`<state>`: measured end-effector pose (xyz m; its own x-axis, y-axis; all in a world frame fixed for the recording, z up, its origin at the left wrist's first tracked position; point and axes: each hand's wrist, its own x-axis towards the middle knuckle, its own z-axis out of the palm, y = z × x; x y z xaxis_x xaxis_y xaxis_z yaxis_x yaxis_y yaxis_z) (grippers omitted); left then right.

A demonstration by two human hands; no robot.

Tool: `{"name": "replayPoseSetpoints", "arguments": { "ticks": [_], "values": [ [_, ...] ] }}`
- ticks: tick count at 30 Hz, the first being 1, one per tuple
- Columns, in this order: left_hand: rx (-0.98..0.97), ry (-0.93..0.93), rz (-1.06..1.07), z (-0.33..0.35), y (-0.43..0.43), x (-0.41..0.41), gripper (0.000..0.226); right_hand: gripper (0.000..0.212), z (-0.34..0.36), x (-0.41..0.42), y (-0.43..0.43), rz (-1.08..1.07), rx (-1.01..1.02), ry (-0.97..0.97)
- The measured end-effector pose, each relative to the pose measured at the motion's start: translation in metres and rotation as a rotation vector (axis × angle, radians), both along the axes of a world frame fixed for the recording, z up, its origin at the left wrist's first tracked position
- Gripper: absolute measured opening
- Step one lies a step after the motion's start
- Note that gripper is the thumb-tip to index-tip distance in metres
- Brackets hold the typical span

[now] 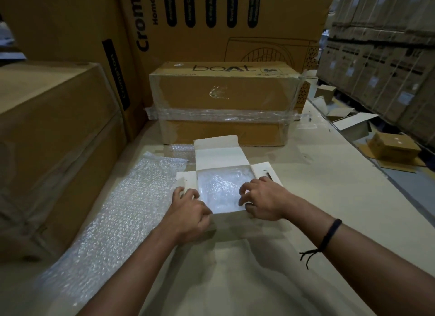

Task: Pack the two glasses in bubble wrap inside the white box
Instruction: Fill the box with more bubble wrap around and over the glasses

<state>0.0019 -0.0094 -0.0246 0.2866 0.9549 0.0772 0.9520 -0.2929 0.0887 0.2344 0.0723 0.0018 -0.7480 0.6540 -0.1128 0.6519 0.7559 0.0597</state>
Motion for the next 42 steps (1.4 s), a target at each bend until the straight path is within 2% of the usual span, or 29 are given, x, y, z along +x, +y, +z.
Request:
{"name": "replayPoseSetpoints", "arguments": {
  "ticks": [3, 6, 8, 10, 13, 15, 18, 19, 21, 23, 27, 30, 32, 35, 37, 39, 42],
  "values": [
    [0.004, -0.033, 0.013, -0.002, -0.001, 0.0, 0.058, 0.04, -0.001, -0.003, -0.003, -0.04, 0.012, -0.041],
    [0.038, -0.159, 0.031, -0.006, -0.01, -0.007, 0.064, 0.041, 0.002, -0.007, -0.011, -0.087, 0.012, -0.061],
    [0.152, -0.29, 0.088, -0.014, -0.022, -0.021, 0.06, 0.042, 0.003, -0.011, -0.021, -0.12, 0.047, 0.072],
    [0.32, -0.398, 0.196, -0.024, -0.041, -0.042, 0.047, 0.045, -0.002, -0.021, -0.04, -0.121, 0.082, 0.289],
    [0.491, -0.449, 0.406, -0.04, -0.077, -0.077, 0.036, 0.037, -0.029, -0.045, -0.088, -0.095, 0.061, 0.513],
    [0.397, -0.383, 0.555, -0.046, -0.101, -0.103, 0.033, 0.031, -0.055, -0.064, -0.116, -0.102, 0.032, 0.565],
    [0.065, -0.15, 0.745, -0.05, -0.131, -0.132, 0.027, 0.039, -0.087, -0.085, -0.142, -0.215, -0.078, 0.507],
    [0.011, -0.066, 0.761, -0.052, -0.137, -0.138, 0.021, 0.041, -0.092, -0.091, -0.147, -0.238, -0.085, 0.477],
    [-0.011, -0.001, 0.748, -0.053, -0.141, -0.142, 0.016, 0.04, -0.094, -0.102, -0.153, -0.256, -0.057, 0.427],
    [0.02, -0.048, 0.728, -0.051, -0.134, -0.139, 0.016, 0.035, -0.088, -0.109, -0.152, -0.319, -0.09, 0.388],
    [-0.04, -0.233, 0.732, -0.041, -0.132, -0.132, 0.014, 0.033, -0.075, -0.133, -0.158, -0.534, -0.33, 0.484],
    [0.002, -0.376, 0.664, -0.038, -0.14, -0.113, 0.013, 0.052, -0.065, -0.149, -0.166, -0.655, -0.573, 0.645],
    [0.01, -0.468, 0.606, -0.038, -0.15, -0.097, 0.012, 0.057, -0.056, -0.155, -0.172, -0.68, -0.751, 0.737],
    [0.007, -0.531, 0.549, -0.042, -0.16, -0.085, 0.013, 0.07, -0.049, -0.157, -0.174, -0.785, -1.024, 0.927],
    [-0.005, -0.574, 0.544, -0.044, -0.161, -0.083, 0.014, 0.078, -0.045, -0.152, -0.174, -0.882, -1.124, 1.042],
    [-0.03, -0.64, 0.555, -0.045, -0.161, -0.081, 0.015, 0.063, -0.043, -0.146, -0.177, -0.861, -1.134, 1.068],
    [-0.066, -0.735, 0.525, -0.049, -0.16, -0.075, 0.014, 0.015, -0.044, -0.136, -0.183, -0.81, -1.035, 1.024]
  ]
}}
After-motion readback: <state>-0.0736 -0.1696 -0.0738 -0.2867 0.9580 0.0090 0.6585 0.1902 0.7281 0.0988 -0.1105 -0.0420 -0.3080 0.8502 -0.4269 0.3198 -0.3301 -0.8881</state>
